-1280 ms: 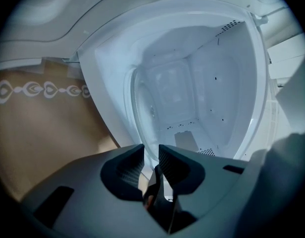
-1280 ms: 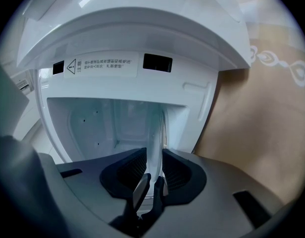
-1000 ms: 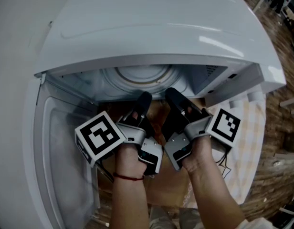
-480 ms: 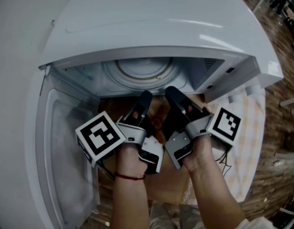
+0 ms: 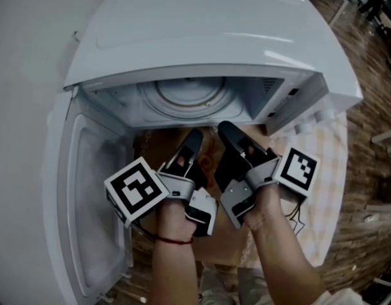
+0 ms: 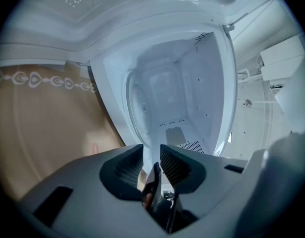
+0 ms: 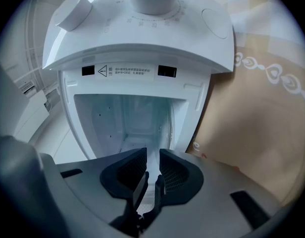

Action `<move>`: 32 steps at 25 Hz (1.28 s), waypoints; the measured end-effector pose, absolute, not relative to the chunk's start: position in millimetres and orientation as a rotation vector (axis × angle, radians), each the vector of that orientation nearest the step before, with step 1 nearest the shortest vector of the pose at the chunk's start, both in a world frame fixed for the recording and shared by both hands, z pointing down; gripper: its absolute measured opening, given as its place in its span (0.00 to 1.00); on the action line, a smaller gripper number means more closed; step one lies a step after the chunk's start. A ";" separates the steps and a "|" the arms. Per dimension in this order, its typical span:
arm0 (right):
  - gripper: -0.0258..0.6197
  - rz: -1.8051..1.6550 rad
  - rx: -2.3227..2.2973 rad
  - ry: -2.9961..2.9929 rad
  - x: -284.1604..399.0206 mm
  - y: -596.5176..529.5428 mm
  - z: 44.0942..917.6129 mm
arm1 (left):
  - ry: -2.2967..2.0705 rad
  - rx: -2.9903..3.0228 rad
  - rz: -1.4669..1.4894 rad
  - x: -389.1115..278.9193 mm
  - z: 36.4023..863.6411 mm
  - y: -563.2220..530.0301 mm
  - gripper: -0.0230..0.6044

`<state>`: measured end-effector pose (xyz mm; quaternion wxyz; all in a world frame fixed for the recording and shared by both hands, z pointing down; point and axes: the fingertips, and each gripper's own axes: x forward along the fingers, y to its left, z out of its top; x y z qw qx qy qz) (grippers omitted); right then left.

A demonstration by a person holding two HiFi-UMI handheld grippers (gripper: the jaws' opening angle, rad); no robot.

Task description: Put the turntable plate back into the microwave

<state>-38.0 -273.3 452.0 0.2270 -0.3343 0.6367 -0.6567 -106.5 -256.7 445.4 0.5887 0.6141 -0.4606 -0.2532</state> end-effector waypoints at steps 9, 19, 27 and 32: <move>0.18 -1.810 -0.896 1.829 -26.4 -250.1 435.1 | -1.083 1.468 -0.573 -92.9 424.2 -233.6 0.20; 0.16 -1.770 -0.911 1.994 -19.0 -227.8 414.0 | -1.152 1.493 -0.511 -85.9 409.2 -206.0 0.20; 0.15 -1.581 -0.785 2.207 -19.4 -204.1 381.3 | -1.145 1.628 -0.615 -71.6 381.8 -182.5 0.20; 0.15 -1.466 -0.765 2.345 -10.2 -178.9 375.3 | -1.129 1.808 -0.609 -61.2 375.0 -163.7 0.18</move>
